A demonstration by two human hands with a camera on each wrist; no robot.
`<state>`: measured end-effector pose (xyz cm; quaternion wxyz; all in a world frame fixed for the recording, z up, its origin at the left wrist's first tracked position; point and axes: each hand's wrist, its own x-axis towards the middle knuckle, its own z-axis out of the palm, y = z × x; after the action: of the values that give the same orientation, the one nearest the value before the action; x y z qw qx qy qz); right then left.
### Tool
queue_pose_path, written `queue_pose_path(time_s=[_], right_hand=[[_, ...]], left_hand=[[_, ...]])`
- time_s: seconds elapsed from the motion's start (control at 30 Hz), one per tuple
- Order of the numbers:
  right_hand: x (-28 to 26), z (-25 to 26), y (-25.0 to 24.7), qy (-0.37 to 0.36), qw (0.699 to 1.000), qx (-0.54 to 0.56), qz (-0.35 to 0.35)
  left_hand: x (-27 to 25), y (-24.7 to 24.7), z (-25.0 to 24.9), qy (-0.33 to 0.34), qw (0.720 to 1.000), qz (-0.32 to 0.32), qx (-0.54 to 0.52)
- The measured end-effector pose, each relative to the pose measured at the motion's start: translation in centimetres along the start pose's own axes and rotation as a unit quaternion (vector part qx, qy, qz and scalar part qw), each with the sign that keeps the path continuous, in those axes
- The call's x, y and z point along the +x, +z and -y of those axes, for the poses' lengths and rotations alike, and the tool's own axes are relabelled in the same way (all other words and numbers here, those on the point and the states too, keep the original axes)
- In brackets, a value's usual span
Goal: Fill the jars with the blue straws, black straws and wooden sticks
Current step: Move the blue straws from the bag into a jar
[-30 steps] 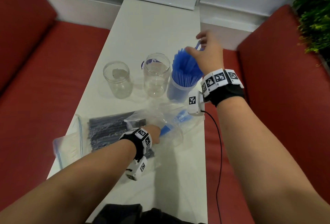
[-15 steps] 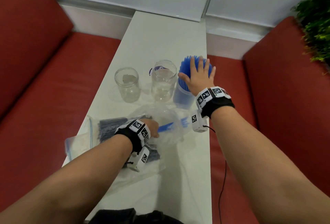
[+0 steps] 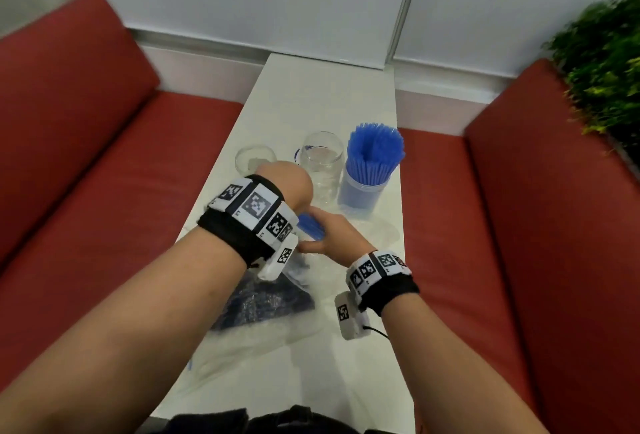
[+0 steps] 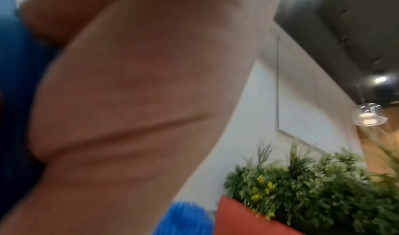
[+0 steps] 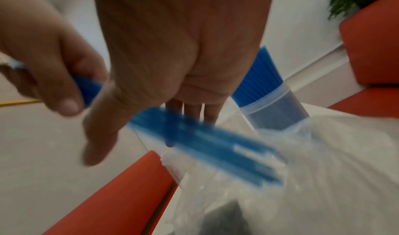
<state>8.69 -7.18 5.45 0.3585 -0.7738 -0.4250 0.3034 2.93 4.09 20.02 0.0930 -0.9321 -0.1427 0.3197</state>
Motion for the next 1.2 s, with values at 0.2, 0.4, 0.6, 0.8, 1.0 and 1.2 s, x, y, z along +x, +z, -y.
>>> queue_pose_path(time_s=[0.2,0.4,0.6,0.8,1.0,1.2], right_hand=[[-0.2,2.5,0.6,0.046,0.978,0.159,-0.125],[-0.7,4.8,-0.9,-0.039,0.963,0.245,-0.107],[-2.0,6.6,-4.0,-0.031,0.949,0.287,-0.129],[-3.0,10.4,-10.1,-0.109,0.892,0.402,-0.176],[-2.1,11.1,-10.5,-0.142,0.892,0.397,-0.163],[-1.7,9.9,-9.8,-0.137,0.887,0.395,-0.194]], left_hand=[[-4.3,-4.1,-0.6,-0.003,0.979,-0.202,-0.002],[-5.6,-6.4,-0.1,0.048,0.906,-0.407,-0.101],[-4.9,-6.0,0.3,0.256,0.669,-0.596,-0.363],[0.8,-0.4,0.8,0.079,0.549,-0.237,-0.797],[3.0,3.4,-3.6,0.148,0.233,0.207,-0.939],[3.7,3.6,-4.1,0.129,0.188,0.23,-0.946]])
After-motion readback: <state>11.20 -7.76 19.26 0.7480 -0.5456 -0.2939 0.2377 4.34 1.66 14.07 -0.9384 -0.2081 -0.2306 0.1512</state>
